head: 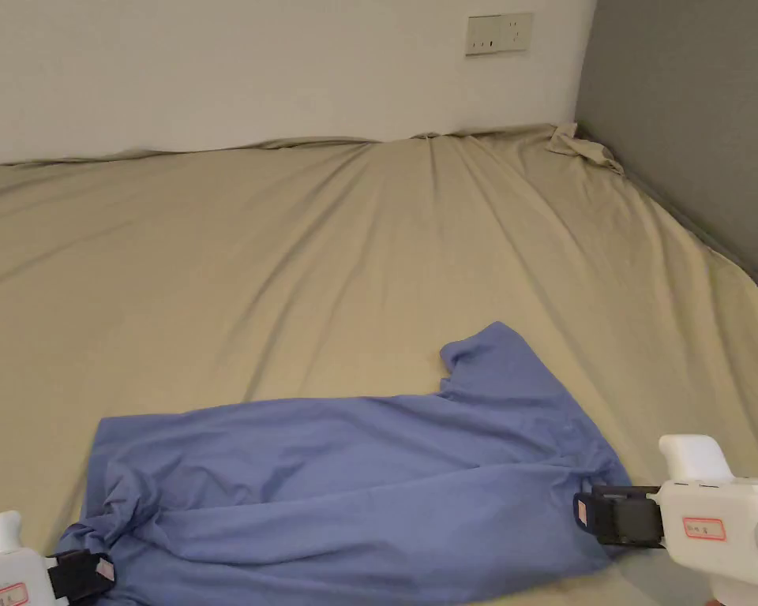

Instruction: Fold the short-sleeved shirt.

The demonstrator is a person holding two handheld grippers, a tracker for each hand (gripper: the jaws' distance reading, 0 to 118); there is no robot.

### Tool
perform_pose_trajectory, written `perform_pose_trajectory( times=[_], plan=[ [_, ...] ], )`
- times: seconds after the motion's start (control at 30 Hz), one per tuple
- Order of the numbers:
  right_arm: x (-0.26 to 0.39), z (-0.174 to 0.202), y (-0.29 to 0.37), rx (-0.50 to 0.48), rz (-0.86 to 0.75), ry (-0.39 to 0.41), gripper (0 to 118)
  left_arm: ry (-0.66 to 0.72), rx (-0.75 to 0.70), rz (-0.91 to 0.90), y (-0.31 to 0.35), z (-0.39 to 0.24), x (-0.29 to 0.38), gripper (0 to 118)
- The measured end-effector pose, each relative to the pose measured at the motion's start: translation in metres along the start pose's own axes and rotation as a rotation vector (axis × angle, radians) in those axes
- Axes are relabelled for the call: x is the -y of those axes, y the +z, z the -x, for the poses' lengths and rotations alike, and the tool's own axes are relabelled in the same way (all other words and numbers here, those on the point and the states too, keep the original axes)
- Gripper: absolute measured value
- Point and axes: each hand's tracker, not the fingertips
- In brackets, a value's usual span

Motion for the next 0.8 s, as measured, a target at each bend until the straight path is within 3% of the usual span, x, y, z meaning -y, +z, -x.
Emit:
perform_pose_trajectory(
  times=[0.1,0.17,0.2,0.23,0.27,0.3,0.33,0.37,0.4,0.47,0.63,0.8],
  plan=[
    [-0.004,-0.017,-0.037,0.019,0.15,-0.032,117,0.002,0.004,0.015,0.005,0.003,0.001,4],
    [0.003,-0.02,-0.061,0.057,0.21,-0.008,116,0.004,0.002,0.032,0.004,0.003,0.005,4],
    [-0.002,-0.004,-0.043,0.051,0.206,0.005,114,0.016,0.006,0.037,0.003,0.005,0.008,4],
    [-0.003,0.003,-0.036,0.087,0.175,0.058,103,0.037,0.021,0.046,0.001,0.014,0.002,4],
    [-0.005,0.01,-0.031,0.112,0.171,0.088,103,0.051,0.027,0.047,0.002,0.016,0.003,4],
    [-0.008,0.015,-0.022,0.104,0.149,0.108,95,0.058,0.027,0.048,0.004,0.018,0.004,4],
    [-0.005,0.016,-0.019,0.087,0.132,0.084,77,0.068,0.036,0.052,0.008,0.019,0.006,4],
    [-0.007,0.019,-0.013,0.061,0.132,0.083,40,0.073,0.047,0.053,0.012,0.019,0.008,4],
    [-0.009,0.021,-0.009,-0.011,0.151,0.065,17,0.071,0.058,0.054,0.016,0.019,0.01,4],
    [-0.014,0.021,0.001,0.029,0.163,0.059,15,0.057,0.066,0.059,0.026,0.018,0.013,4],
    [-0.022,0.008,0.05,-0.074,0.171,-0.04,15,0.051,0.153,0.083,0.054,0.043,0.011,4],
    [0.012,0.007,0.102,-0.095,0.216,-0.038,15,0.079,0.189,0.151,0.092,0.066,0.037,4]
  ],
)
